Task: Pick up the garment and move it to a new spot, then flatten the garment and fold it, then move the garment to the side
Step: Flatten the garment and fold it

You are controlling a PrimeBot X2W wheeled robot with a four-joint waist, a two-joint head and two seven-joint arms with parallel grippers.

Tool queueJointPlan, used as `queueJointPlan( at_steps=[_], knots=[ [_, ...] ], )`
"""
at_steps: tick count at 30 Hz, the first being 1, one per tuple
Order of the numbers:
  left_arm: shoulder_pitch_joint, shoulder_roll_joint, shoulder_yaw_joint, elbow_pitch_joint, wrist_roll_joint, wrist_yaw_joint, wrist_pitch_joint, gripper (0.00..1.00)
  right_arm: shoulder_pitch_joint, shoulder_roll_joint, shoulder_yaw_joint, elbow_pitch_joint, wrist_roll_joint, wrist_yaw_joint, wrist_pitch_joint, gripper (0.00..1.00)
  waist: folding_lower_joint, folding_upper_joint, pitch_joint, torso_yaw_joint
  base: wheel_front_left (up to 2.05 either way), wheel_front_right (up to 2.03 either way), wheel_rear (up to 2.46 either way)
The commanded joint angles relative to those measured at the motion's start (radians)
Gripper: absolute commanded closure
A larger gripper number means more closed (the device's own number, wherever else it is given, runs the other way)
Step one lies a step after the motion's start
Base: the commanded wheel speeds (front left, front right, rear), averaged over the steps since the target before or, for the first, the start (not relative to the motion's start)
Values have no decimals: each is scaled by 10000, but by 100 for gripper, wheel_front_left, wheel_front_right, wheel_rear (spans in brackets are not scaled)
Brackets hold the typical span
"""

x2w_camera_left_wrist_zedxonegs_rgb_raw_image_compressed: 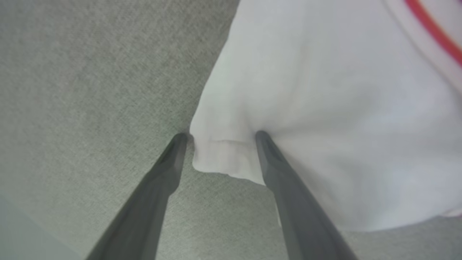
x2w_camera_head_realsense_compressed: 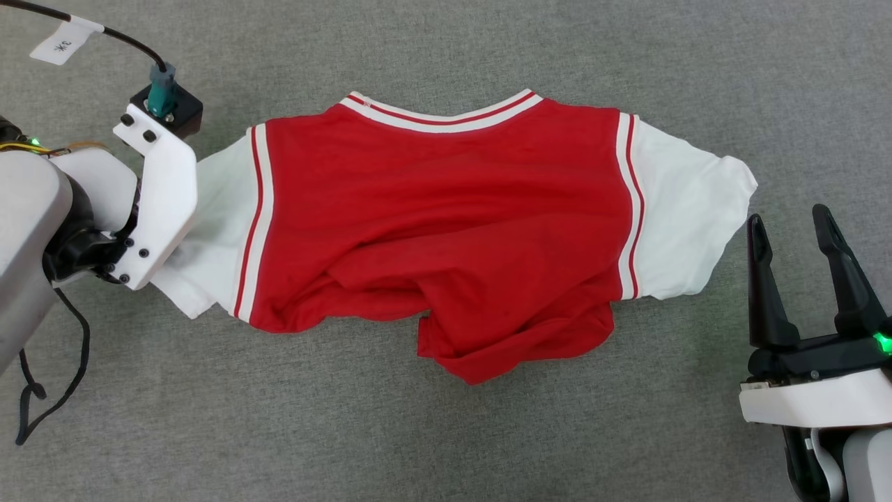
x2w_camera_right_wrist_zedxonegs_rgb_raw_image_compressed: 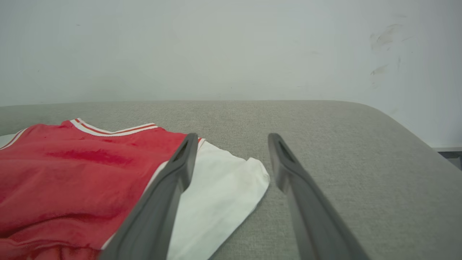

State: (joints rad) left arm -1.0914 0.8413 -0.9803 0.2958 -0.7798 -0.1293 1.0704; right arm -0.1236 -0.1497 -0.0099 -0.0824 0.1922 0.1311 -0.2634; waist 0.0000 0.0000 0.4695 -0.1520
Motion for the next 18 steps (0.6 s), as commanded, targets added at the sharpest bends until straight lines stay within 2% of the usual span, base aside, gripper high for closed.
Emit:
queueJointPlan(
  at_steps=[1, 2, 3, 10, 18],
  knots=[
    [163, 5, -334, 238, -90, 8, -61, 0, -213, 70, -22, 59, -54, -7, -18, 0, 0, 0, 34, 29, 0, 0, 0],
    [137, 14, -402, 269, -155, 8, -104, 60, -217, 74, -33, 82, -61, -7, -18, 0, 0, 0, 34, 43, 0, 0, 0],
    [120, 12, -444, 302, -249, 10, -174, 100, -210, 76, -40, 112, -57, -7, -18, 0, 0, 0, 26, 59, 0, 0, 0],
    [-9, -189, -383, 492, -626, 19, -1064, 100, -164, -312, -221, 427, -56, -7, -18, 0, 0, 0, -607, 308, 0, 0, 0],
    [181, -181, -638, -37, -864, 18, -2153, 100, -770, -1719, -666, 359, -303, -7, -18, 0, 0, 0, -1634, 790, 0, 0, 0]
  ],
)
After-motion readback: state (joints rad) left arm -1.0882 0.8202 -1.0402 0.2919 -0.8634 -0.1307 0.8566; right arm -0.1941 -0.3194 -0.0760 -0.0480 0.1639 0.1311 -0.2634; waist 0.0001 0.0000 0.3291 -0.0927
